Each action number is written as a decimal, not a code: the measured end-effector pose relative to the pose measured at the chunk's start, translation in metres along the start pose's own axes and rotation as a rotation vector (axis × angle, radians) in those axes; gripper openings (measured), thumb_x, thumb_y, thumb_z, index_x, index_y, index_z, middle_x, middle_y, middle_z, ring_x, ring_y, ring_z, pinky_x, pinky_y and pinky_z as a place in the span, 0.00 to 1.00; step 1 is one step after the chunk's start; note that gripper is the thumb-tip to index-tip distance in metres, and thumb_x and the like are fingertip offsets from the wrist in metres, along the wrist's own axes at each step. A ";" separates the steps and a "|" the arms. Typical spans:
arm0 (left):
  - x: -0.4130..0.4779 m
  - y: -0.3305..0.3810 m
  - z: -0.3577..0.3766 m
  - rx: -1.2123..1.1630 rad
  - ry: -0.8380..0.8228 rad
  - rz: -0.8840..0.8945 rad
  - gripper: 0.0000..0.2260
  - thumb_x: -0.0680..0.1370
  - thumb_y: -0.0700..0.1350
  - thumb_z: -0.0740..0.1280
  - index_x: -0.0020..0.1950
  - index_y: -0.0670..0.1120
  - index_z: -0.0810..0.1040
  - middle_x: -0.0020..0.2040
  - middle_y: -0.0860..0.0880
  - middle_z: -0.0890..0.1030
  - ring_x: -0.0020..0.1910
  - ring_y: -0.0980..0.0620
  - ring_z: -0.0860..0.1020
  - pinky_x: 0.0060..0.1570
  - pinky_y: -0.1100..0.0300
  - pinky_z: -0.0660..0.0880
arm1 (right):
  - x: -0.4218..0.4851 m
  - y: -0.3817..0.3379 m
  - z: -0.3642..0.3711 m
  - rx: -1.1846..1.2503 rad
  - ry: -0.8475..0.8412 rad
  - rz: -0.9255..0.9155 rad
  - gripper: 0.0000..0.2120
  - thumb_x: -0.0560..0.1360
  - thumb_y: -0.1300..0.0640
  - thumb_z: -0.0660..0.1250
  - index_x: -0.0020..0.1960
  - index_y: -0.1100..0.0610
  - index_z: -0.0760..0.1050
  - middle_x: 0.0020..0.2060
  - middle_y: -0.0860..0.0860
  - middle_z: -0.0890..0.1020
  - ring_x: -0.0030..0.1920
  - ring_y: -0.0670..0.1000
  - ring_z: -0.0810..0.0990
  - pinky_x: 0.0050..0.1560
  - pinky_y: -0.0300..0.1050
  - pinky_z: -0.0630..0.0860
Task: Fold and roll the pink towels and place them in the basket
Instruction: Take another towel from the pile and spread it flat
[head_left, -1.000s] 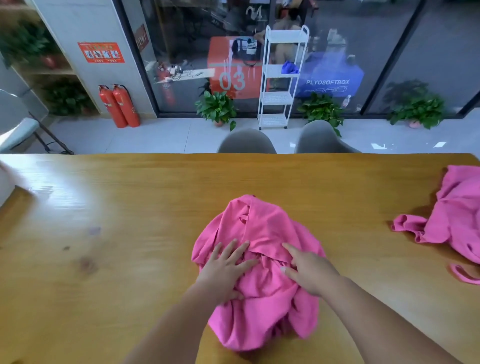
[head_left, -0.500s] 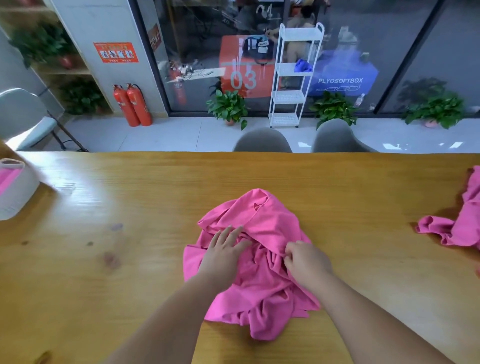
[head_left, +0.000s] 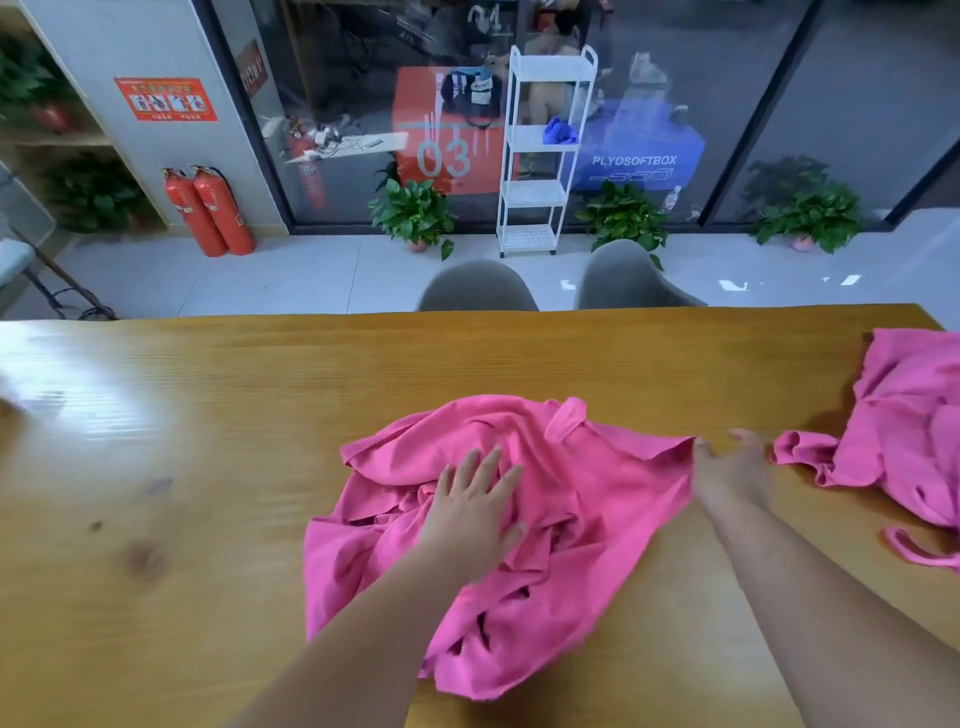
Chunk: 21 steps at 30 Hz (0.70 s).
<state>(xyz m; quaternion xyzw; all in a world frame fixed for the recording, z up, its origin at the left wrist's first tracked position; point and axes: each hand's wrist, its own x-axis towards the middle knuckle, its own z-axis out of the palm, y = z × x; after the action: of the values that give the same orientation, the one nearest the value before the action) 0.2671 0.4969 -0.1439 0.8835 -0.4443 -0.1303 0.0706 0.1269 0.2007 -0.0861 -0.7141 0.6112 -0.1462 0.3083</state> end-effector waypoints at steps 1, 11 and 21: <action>0.001 0.003 0.005 0.021 -0.065 -0.013 0.35 0.81 0.66 0.57 0.85 0.58 0.51 0.87 0.47 0.49 0.85 0.40 0.45 0.81 0.36 0.50 | -0.008 0.009 0.004 -0.114 -0.053 -0.088 0.27 0.82 0.49 0.69 0.78 0.52 0.66 0.67 0.64 0.77 0.63 0.66 0.79 0.61 0.56 0.76; 0.040 0.013 0.003 0.130 0.171 -0.045 0.31 0.80 0.64 0.59 0.79 0.50 0.71 0.77 0.37 0.69 0.76 0.32 0.67 0.79 0.35 0.60 | -0.020 0.049 0.045 -0.738 -0.422 -0.769 0.33 0.81 0.45 0.67 0.82 0.42 0.59 0.83 0.49 0.58 0.81 0.56 0.58 0.78 0.55 0.65; 0.097 0.017 0.003 0.094 0.011 -0.099 0.33 0.83 0.61 0.59 0.86 0.54 0.54 0.84 0.47 0.61 0.84 0.43 0.55 0.83 0.42 0.50 | 0.045 0.044 0.057 -0.698 -0.458 -0.794 0.19 0.77 0.36 0.70 0.64 0.38 0.73 0.57 0.42 0.71 0.60 0.50 0.73 0.58 0.48 0.73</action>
<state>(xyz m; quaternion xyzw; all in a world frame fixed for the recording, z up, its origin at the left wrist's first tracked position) 0.3086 0.4084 -0.1584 0.9074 -0.4054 -0.1078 0.0251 0.1353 0.1696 -0.1650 -0.9617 0.2261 0.1179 0.1002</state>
